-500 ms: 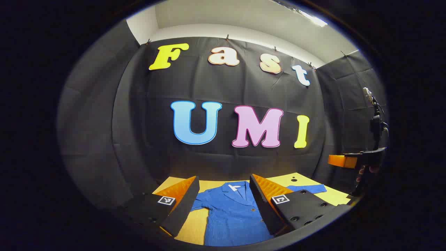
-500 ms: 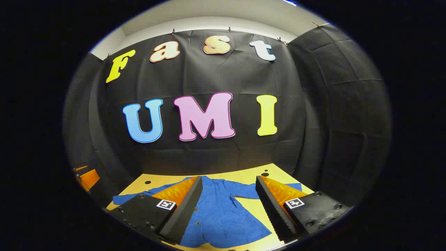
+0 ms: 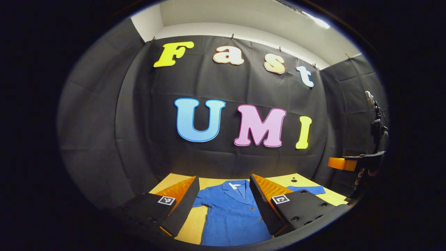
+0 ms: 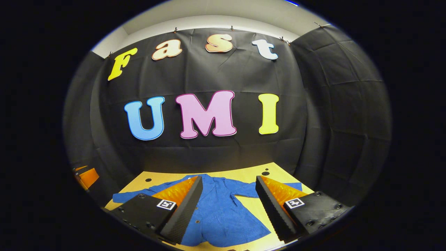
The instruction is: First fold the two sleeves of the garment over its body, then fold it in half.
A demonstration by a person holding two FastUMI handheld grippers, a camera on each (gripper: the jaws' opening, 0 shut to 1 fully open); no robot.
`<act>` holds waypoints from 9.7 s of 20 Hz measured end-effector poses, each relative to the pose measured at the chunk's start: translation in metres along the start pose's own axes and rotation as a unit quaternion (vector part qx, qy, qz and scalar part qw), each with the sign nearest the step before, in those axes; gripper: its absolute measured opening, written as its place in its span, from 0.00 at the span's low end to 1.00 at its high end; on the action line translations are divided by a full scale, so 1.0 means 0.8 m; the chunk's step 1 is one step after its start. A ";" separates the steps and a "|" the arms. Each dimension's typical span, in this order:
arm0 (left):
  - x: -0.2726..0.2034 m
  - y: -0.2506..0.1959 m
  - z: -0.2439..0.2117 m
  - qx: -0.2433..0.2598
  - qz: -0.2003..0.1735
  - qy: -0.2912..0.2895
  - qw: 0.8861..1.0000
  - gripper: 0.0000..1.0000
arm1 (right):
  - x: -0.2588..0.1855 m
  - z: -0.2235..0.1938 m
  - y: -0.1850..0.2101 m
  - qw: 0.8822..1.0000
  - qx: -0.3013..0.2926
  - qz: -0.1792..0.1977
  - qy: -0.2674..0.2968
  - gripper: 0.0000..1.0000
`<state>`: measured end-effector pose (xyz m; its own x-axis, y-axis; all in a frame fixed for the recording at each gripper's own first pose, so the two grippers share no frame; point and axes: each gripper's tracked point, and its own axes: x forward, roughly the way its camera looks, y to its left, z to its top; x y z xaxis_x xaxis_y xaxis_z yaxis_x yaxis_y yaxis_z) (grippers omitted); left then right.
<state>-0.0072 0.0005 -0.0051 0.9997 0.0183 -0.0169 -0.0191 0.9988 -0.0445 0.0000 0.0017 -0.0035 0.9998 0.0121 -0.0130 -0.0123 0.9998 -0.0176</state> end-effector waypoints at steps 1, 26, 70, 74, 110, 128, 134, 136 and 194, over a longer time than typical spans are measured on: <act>-0.001 0.001 -0.004 0.000 0.001 0.003 1.000 0.83 | 0.001 -0.004 0.000 1.000 0.000 0.000 0.004 0.97; 0.010 -0.047 -0.026 0.034 0.034 0.046 0.998 0.83 | 0.238 -0.165 -0.110 0.980 0.020 -0.011 0.199 0.98; 0.096 0.024 -0.096 -0.093 0.192 0.136 0.967 0.81 | 0.438 -0.243 -0.271 0.946 0.075 -0.037 0.312 0.04; 0.101 0.071 -0.104 -0.112 0.214 0.137 0.961 0.82 | 0.442 -0.202 -0.120 0.947 0.043 0.081 0.307 0.04; 0.165 0.439 -0.388 -0.181 0.329 0.406 0.833 0.84 | 0.103 -0.087 0.058 0.972 -0.009 0.129 0.197 0.97; 0.229 0.391 -0.324 -0.183 0.221 0.368 0.885 0.00 | 0.094 -0.101 -0.054 0.981 0.005 0.064 0.183 0.98; 0.332 0.196 -0.208 -0.189 0.061 0.307 0.931 0.00 | 0.101 -0.102 -0.096 0.983 0.006 0.047 0.178 0.98; 0.343 0.127 -0.177 -0.196 -0.002 0.300 0.934 0.00 | 0.098 -0.102 -0.120 0.984 0.005 0.033 0.175 0.98; 0.033 0.031 -0.312 -0.123 -0.019 0.532 0.837 0.00 | 0.101 -0.335 -0.102 0.886 -0.033 0.088 0.455 0.05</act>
<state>0.0144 0.0146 -0.2558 0.4215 -0.1949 -0.8857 -0.1203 0.9560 -0.2676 0.0784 -0.0841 -0.2708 0.5590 0.1189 -0.8206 -0.1985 0.9801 0.0067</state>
